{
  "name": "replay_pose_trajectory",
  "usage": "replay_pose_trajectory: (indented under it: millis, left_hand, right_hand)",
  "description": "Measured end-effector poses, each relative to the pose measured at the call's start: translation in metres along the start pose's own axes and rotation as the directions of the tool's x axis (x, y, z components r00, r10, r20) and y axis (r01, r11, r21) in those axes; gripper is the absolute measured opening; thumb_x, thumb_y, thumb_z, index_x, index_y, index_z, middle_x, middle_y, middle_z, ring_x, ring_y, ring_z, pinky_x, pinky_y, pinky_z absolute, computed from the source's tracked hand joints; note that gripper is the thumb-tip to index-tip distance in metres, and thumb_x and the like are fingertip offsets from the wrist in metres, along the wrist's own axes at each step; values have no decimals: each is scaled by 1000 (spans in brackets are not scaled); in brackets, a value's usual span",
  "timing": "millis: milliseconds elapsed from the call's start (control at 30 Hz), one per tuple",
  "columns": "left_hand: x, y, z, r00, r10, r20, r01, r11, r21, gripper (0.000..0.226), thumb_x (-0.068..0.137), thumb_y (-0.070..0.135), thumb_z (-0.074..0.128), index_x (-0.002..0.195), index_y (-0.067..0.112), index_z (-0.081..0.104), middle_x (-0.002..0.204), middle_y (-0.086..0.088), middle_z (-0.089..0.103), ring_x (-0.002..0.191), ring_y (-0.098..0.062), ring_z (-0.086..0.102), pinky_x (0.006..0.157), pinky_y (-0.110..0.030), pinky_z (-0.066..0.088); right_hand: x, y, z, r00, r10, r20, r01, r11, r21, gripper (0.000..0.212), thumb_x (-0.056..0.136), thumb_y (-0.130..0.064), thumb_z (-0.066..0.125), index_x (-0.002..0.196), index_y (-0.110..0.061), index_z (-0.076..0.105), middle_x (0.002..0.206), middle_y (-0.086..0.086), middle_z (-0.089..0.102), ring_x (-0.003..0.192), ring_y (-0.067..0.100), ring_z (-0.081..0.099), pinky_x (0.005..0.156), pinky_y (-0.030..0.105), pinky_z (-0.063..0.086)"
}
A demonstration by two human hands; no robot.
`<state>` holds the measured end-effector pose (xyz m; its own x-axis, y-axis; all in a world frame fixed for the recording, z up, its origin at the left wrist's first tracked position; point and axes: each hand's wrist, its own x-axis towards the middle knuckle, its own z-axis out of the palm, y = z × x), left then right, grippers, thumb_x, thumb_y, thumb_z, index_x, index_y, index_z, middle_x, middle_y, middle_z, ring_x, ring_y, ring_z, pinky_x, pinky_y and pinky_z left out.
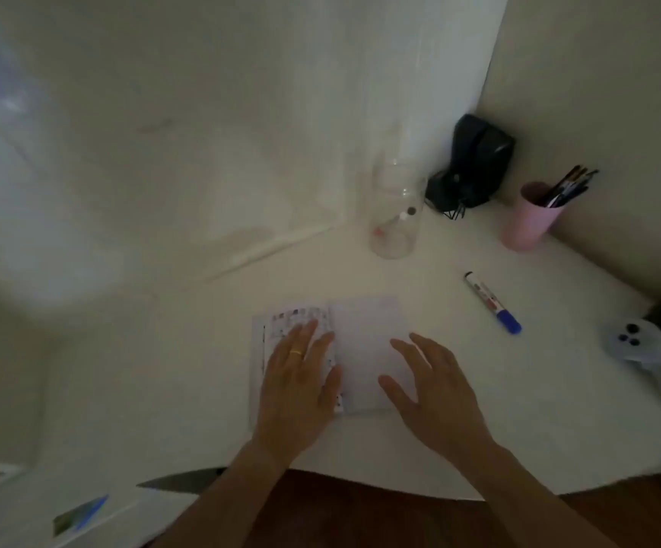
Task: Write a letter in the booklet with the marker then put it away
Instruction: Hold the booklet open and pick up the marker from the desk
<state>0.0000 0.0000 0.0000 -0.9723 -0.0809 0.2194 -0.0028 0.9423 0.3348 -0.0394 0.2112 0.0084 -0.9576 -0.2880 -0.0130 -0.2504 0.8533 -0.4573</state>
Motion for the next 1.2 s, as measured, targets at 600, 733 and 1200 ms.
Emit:
replay_pose_trajectory:
  millis: [600, 733, 1200]
  left_hand:
    - [-27, -27, 66, 994, 48, 96, -59, 990, 126, 62, 101, 64, 28, 160, 47, 24, 174, 0, 13, 160, -21, 9, 128, -46, 5]
    - [-43, -27, 64, 988, 71, 135, -85, 991, 106, 65, 98, 69, 21, 160, 50, 17, 175, 1, 7, 160, -21, 3, 128, -48, 1]
    - [-34, -27, 74, 990, 24, 140, -49, 982, 181, 73, 86, 78, 4, 157, 60, 5, 175, 1, -3, 160, -31, -6, 124, -59, -6]
  right_hand:
    - [-9, 44, 73, 960, -171, -224, 129, 973, -190, 47, 101, -41, 48, 138, -16, 59, 147, 12, 56, 135, 29, 46, 113, 35, 33]
    - [-32, 39, 71, 971, -138, -197, 96, 973, -208, 46, 100, -46, 44, 135, -19, 60, 145, 7, 56, 132, 26, 48, 110, 37, 37]
    - [61, 104, -2, 953, 122, -279, -234, 881, -412, 48, 103, -26, 45, 150, -18, 40, 140, 18, 51, 122, 40, 51, 96, 45, 47]
